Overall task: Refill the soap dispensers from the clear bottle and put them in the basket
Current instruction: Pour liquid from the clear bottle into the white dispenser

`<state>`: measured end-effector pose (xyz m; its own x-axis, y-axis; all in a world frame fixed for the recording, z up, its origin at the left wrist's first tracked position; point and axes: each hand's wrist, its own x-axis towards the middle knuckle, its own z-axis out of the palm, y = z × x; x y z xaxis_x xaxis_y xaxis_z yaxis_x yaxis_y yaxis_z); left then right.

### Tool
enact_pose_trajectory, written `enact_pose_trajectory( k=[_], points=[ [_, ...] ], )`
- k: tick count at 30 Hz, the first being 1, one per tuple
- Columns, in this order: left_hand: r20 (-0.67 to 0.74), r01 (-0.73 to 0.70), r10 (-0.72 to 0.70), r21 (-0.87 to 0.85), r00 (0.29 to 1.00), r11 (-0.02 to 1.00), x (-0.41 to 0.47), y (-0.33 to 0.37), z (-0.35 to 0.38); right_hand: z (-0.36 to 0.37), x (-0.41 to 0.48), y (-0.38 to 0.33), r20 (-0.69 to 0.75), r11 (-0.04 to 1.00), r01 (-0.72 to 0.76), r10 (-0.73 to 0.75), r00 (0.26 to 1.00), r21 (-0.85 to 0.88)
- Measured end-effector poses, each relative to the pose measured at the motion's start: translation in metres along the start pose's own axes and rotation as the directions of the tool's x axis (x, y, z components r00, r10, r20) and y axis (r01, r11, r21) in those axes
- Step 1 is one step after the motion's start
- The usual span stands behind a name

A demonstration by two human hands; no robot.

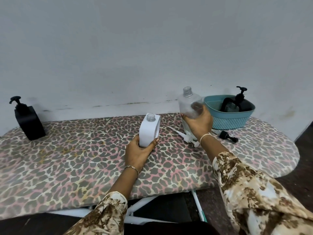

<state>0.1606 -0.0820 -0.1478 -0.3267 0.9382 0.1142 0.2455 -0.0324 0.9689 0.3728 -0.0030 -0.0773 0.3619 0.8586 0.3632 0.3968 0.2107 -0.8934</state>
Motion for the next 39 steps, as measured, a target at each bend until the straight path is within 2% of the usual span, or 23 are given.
enact_pose_trajectory(
  k=[5, 9, 15, 19, 25, 30, 39],
  points=[
    [0.008, -0.007, 0.007, -0.008, 1.000, 1.000, -0.001, 0.002, 0.000, 0.007, -0.013, -0.019, 0.063, 0.931, 0.242, -0.234, 0.970, -0.273],
    [0.012, -0.008, 0.008, -0.017, 1.000, 1.000, 0.000, 0.000, 0.001, 0.006, -0.023, -0.030, 0.113, 0.809, 0.442, -0.434, 0.894, -0.388],
    [0.011, -0.021, 0.021, 0.016, 1.000, 1.000, -0.003, 0.005, -0.001, 0.001, -0.036, -0.036, 0.285, 0.638, 0.527, -0.449, 0.847, -0.562],
    [0.030, -0.007, 0.007, 0.009, 1.000, 1.000, -0.003, 0.004, -0.002, -0.001, -0.041, -0.036, 0.325, 0.561, 0.588, -0.502, 0.801, -0.583],
    [0.026, -0.010, 0.010, 0.028, 1.000, 1.000, -0.006, 0.007, -0.003, -0.003, -0.039, -0.036, 0.357, 0.479, 0.614, -0.524, 0.773, -0.627],
    [0.008, -0.025, 0.025, 0.093, 1.000, 0.995, -0.008, 0.013, -0.003, -0.006, -0.038, -0.040, 0.375, 0.367, 0.667, -0.608, 0.700, -0.649],
    [0.010, -0.024, 0.023, 0.100, 1.000, 0.995, -0.010, 0.016, -0.004, -0.005, -0.033, -0.038, 0.443, 0.314, 0.691, -0.583, 0.682, -0.651]
  ],
)
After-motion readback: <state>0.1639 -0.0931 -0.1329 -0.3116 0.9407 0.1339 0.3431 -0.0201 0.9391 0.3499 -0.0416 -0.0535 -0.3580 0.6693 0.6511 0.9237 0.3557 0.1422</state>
